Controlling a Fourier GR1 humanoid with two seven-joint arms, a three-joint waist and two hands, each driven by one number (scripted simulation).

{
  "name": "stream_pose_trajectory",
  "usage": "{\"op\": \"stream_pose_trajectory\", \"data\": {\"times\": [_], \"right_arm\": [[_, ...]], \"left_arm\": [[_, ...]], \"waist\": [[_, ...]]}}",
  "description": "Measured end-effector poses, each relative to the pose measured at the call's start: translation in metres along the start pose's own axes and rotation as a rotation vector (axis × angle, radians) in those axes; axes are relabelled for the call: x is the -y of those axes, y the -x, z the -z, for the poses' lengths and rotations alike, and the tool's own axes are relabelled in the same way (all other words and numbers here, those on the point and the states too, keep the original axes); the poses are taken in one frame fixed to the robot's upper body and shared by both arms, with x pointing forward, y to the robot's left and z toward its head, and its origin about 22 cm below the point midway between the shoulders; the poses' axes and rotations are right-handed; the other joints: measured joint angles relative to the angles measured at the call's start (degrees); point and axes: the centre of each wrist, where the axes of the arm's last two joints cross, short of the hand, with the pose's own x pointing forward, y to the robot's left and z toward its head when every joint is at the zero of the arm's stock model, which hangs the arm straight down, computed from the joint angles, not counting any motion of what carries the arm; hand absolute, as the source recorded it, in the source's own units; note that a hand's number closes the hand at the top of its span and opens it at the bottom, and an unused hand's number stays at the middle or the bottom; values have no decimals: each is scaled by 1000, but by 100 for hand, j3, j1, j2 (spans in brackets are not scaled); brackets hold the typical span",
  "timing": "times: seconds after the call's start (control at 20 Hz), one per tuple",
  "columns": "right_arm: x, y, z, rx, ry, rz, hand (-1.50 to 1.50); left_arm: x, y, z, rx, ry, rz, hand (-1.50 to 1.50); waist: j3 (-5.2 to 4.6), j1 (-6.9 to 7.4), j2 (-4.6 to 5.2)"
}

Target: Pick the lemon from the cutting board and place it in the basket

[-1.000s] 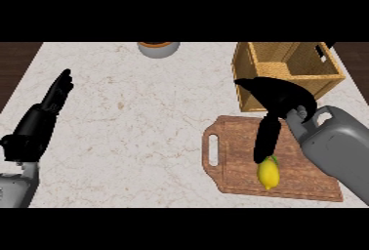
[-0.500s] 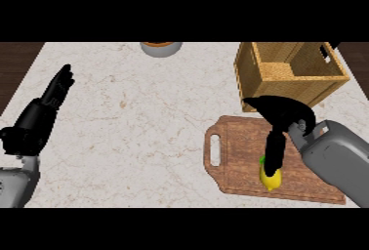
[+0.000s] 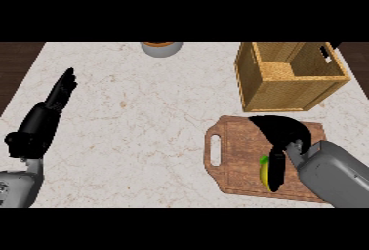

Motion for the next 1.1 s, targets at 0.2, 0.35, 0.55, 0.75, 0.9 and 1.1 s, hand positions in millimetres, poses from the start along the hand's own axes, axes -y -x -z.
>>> {"op": "stream_pose_trajectory", "data": {"times": [0.2, 0.35, 0.55, 0.75, 0.9, 1.1], "right_arm": [[-12, 7, 9, -24, 8, -11, -150], [-19, 5, 8, -15, 25, -5, -150], [-28, 7, 12, -26, 47, -13, -150], [-48, 7, 13, -34, 53, -14, -150], [-52, 13, 17, -38, 55, 5, -150], [-60, 18, 22, -51, 56, 16, -150]], "left_arm": [[0, 4, 1, 2, 0, -1, 0], [-2, 0, 3, -3, 1, 2, 0], [1, 0, 4, -5, 2, 1, 0], [-2, -2, 1, -4, 4, -5, 0], [2, 0, 2, -5, -2, -1, 0], [-6, 2, 5, -4, -2, 3, 0]], "waist": [[1, 6, 6], [0, 4, 3], [1, 7, 4], [1, 9, 3], [1, 7, 5], [2, 5, 7]]}}
